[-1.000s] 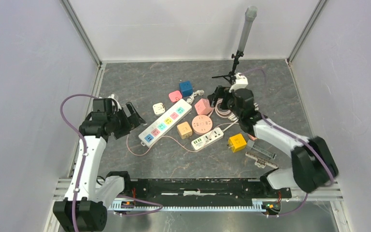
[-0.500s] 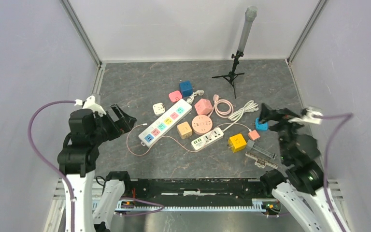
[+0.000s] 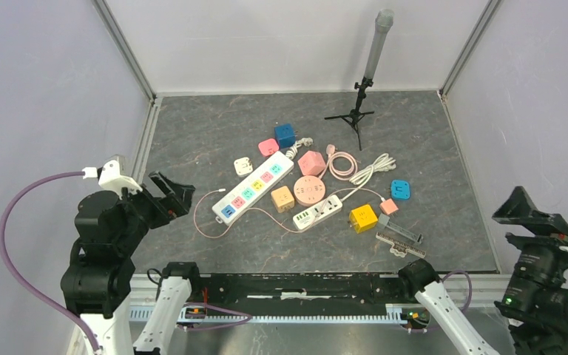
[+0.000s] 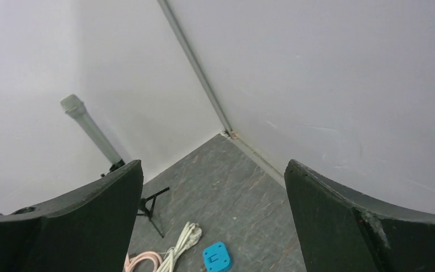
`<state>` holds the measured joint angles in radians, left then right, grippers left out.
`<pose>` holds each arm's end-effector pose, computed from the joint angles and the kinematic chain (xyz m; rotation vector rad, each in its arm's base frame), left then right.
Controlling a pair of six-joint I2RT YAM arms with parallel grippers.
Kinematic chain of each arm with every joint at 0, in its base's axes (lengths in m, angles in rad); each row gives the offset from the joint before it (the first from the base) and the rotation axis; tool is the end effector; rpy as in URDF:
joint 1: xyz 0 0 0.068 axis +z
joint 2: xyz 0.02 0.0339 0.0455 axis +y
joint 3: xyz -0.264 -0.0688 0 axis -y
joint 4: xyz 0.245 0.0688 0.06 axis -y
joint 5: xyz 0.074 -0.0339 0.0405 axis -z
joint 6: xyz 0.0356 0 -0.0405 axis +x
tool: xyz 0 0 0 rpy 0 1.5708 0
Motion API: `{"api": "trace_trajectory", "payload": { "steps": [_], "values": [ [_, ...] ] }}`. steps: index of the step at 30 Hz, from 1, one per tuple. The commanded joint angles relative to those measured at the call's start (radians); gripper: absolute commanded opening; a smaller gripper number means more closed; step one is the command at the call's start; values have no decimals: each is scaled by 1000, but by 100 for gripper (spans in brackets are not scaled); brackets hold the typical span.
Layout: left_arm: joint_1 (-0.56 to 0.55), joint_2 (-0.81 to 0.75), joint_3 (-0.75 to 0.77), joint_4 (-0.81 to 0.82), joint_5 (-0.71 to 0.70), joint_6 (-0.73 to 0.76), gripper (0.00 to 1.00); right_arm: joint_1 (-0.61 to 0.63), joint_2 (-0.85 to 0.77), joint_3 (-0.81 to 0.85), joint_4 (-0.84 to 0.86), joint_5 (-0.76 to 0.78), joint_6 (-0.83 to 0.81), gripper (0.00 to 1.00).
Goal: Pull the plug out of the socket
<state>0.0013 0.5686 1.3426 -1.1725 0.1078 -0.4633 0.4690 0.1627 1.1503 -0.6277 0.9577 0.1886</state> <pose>0.0316 -0.0038 0.4274 -0.3884 1.9511 -0.4066 -0.0468 -0.0564 0.4271 0.6593 1.1973 -0.0271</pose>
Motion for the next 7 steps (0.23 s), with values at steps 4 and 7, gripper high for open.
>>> {"api": "trace_trajectory", "payload": {
  "steps": [4,7],
  "values": [
    [-27,-8,18,-25,-60,54,100,0,-11,23,-13,91,-82,98],
    [-33,-13,17,-30,-104,51,100,-1,-15,3,-16,81,-67,98]
  ]
}}
